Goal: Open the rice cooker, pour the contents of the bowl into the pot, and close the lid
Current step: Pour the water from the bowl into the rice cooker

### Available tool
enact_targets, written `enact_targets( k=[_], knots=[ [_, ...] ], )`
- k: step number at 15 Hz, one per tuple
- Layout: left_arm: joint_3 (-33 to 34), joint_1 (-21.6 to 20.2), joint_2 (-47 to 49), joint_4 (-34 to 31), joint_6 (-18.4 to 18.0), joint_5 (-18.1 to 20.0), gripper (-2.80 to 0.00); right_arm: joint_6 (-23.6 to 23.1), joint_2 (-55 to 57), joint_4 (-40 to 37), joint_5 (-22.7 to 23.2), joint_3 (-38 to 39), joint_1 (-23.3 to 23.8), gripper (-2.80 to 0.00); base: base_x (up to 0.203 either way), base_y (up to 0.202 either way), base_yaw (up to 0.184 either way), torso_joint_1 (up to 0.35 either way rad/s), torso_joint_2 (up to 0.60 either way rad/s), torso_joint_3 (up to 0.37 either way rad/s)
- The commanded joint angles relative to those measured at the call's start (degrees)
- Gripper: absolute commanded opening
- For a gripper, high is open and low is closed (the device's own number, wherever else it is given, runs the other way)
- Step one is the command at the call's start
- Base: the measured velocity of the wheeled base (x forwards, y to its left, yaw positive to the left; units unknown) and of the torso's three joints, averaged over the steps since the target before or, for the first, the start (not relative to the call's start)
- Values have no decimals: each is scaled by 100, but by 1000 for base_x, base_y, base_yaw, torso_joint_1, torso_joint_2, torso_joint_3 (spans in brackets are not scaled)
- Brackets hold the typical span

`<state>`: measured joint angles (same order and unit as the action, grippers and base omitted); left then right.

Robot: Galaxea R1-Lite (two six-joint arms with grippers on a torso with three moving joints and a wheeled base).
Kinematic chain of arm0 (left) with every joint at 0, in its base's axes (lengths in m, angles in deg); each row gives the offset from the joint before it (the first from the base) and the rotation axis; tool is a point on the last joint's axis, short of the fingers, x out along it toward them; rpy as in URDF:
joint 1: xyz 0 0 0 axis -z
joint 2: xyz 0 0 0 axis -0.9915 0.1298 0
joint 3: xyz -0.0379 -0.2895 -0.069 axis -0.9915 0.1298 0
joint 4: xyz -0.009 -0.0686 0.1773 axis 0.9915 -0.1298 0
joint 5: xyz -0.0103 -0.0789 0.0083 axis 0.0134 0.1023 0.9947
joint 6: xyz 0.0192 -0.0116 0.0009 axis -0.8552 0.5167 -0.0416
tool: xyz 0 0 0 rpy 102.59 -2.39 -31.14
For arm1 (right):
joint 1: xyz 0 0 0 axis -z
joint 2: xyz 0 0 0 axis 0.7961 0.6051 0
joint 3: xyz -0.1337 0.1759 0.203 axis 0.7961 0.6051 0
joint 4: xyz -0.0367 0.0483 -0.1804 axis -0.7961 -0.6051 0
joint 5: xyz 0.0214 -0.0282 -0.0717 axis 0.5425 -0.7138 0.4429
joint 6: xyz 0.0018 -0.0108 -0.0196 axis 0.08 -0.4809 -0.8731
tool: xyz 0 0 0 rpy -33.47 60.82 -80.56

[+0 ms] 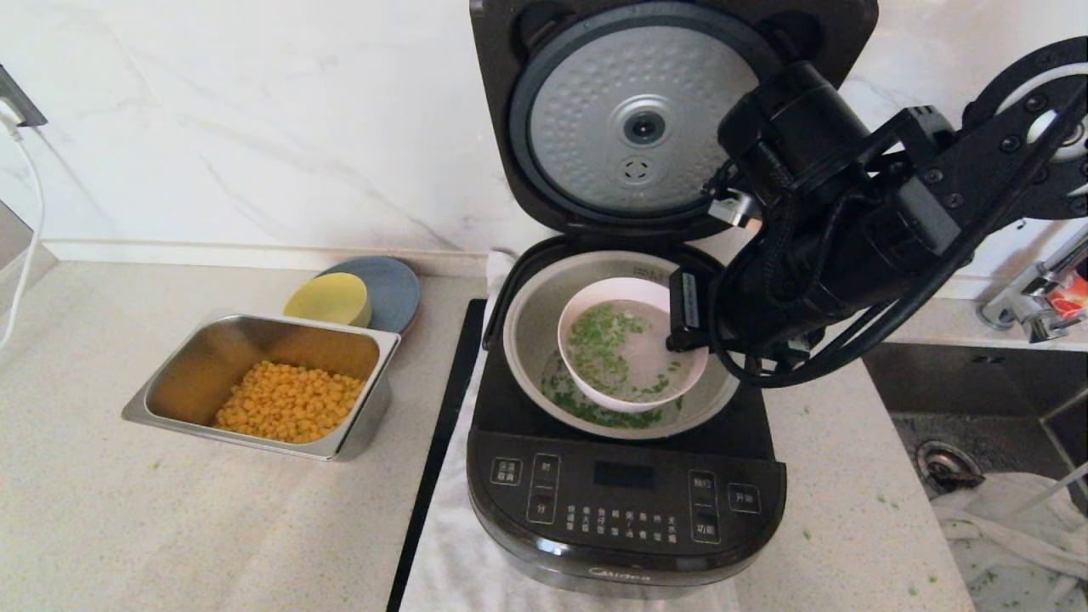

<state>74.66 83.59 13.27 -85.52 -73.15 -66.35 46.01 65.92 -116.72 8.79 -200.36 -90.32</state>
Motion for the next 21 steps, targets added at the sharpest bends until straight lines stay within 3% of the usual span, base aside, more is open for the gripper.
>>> enact_targets(
  k=[1,10,16,21],
  knots=[
    [44,1,-6,2,-7,-3,-280,19,115,96,-26,-3,-64,-280,0,0,0,0,0,0],
    [44,1,-6,2,-2,-3,-280,3,329,605,-1031,23,-77,-280,0,0,0,0,0,0],
    [44,1,-6,2,2,-3,-280,-344,291,844,-2646,9,-460,-280,0,0,0,0,0,0],
    [44,1,-6,2,2,-3,-280,-1006,355,1205,-3886,73,-919,-280,0,0,0,0,0,0]
  ],
)
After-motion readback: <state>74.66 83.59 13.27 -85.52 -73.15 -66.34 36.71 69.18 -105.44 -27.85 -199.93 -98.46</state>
